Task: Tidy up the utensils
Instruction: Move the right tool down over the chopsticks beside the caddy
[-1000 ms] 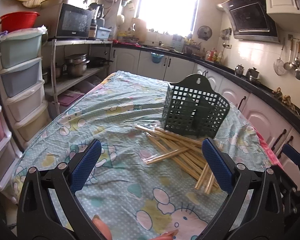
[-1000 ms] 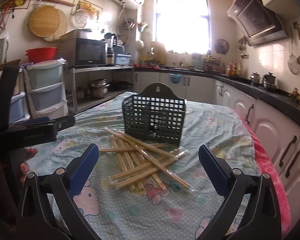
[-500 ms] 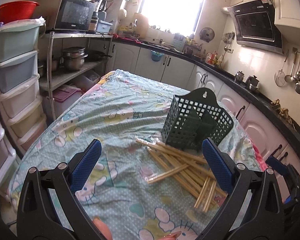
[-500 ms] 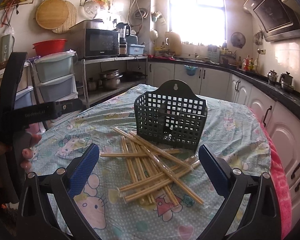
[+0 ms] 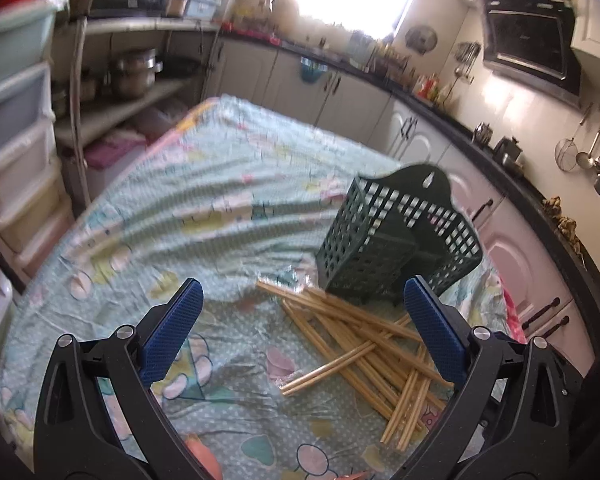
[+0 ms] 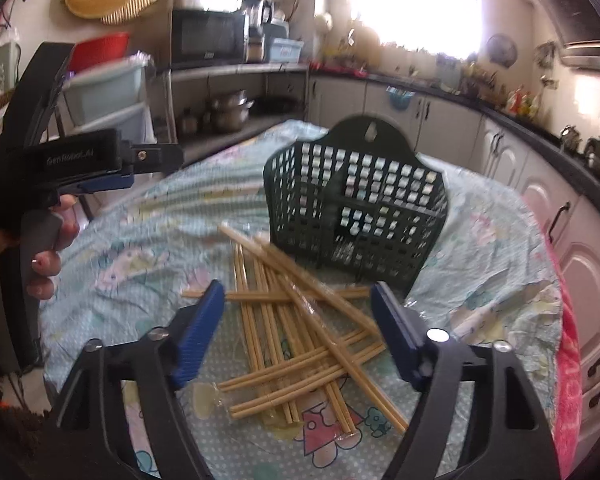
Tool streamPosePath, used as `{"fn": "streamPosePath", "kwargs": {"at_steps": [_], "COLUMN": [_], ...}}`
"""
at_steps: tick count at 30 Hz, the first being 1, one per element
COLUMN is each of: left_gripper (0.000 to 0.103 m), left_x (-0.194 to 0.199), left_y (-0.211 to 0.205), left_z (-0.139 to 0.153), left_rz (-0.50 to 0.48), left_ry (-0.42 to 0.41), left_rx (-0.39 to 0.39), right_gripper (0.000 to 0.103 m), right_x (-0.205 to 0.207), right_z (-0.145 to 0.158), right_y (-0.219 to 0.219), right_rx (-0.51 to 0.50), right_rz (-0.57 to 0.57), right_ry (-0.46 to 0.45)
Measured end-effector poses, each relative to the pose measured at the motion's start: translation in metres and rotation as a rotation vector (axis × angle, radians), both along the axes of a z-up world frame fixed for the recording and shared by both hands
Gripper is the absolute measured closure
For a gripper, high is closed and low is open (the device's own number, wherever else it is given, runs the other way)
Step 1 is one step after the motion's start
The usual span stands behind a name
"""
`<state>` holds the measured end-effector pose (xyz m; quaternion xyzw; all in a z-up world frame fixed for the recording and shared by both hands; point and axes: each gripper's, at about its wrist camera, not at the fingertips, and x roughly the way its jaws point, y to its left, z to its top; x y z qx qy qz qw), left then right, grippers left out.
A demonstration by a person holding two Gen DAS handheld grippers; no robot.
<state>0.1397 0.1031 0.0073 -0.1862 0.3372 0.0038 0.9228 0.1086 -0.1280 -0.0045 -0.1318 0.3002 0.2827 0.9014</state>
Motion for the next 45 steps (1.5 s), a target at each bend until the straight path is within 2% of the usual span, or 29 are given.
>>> {"fn": "streamPosePath", "kwargs": {"at_steps": [6, 11, 13, 19, 28, 33, 36, 42, 45], "left_gripper": [0.012, 0.034, 0.039, 0.045, 0.05, 0.055, 0.058, 0.071, 0.082], "left_x": [0.022, 0.034, 0.038, 0.049, 0.066, 0.075, 0.08, 0.087, 0.088], "left_y": [0.01, 0.018, 0.018, 0.02, 0.033, 0.042, 0.046, 0.049, 0.051], "left_z": [-0.03, -0.052, -0.058, -0.073, -0.087, -0.092, -0.097, -0.101, -0.102], "left_rz": [-0.014, -0.024, -0.035, -0.06, -0.02, 0.016, 0.041, 0.061, 0.071], "left_ry": [0.106, 0.168, 0.188, 0.218, 0.233, 0.245, 0.256, 0.263, 0.27], "left_rx": [-0.058, -0.133, -0.168, -0.255, -0.36, -0.397, -0.418, -0.423, -0.414], "right_gripper": [0.057, 0.067, 0.069, 0.073, 0.074, 0.086, 0.087, 0.089, 0.087], "right_x": [0.024, 0.037, 0.041, 0.056, 0.076, 0.087, 0.091, 0.094, 0.096], "right_z": [-0.025, -0.039, -0.044, -0.057, -0.064, -0.066, -0.065, -0.064, -0.065], "right_y": [0.011, 0.018, 0.021, 0.027, 0.035, 0.04, 0.043, 0.057, 0.064], "right_rx": [-0.093, -0.148, -0.168, -0.203, -0.224, -0.226, -0.229, -0.252, -0.256], "right_rz": [0.039, 0.063, 0.072, 0.095, 0.143, 0.16, 0.174, 0.208, 0.223], "right_ry": [0.093, 0.127, 0.141, 0.188, 0.247, 0.264, 0.265, 0.255, 0.276]}}
